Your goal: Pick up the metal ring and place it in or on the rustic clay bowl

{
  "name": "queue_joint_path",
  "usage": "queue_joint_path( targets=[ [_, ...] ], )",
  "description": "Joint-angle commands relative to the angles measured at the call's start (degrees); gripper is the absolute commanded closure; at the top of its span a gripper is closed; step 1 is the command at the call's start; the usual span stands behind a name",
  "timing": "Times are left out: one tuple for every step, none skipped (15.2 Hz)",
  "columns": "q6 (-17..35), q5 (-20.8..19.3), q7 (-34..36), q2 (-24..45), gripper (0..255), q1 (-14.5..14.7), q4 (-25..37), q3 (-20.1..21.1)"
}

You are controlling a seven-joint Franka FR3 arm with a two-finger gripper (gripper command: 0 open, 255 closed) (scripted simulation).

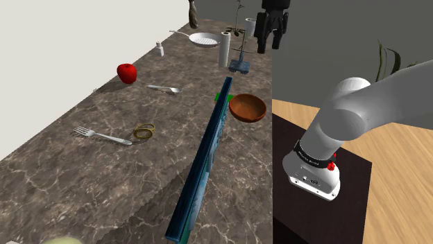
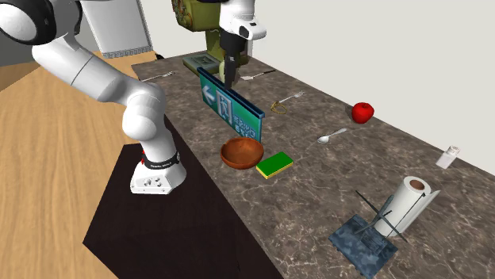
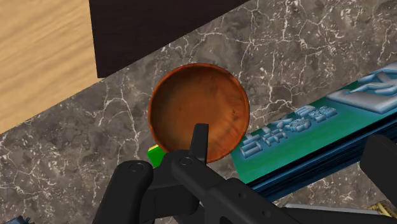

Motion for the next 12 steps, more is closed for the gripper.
queue_joint_path(
  targets=[
    [0.0, 0.0, 0.0, 0.0, 0, 0.0, 0.0, 0.0],
    [1.58, 0.59, 0.61, 1.17, 0, 0.43, -0.27, 0.83],
    [3.15, 1.15, 1.2, 2.41, 0, 0.86, -0.47, 1.65],
    [4.71, 1.69, 1.78, 3.72, 0, 1.27, -0.59, 2.47],
    [6.27, 2.2, 2.36, 5.09, 0, 1.69, -0.64, 3.28],
    [7.81, 2.67, 2.93, 6.51, 0, 2.1, -0.62, 4.08],
    [9.34, 3.11, 3.49, 8.0, 0, 2.49, -0.51, 4.88],
    [10.84, 3.5, 4.06, 9.54, 0, 2.89, -0.34, 5.66],
    [12.33, 3.86, 4.62, 11.13, 0, 3.27, -0.09, 6.44],
    [13.79, 4.18, 5.19, 12.77, 0, 3.64, 0.24, 7.21],
    [15.22, 4.45, 5.76, 14.46, 0, 4.0, 0.64, 7.96],
    [16.62, 4.67, 6.33, 16.19, 0, 4.35, 1.11, 8.71]
  ],
)
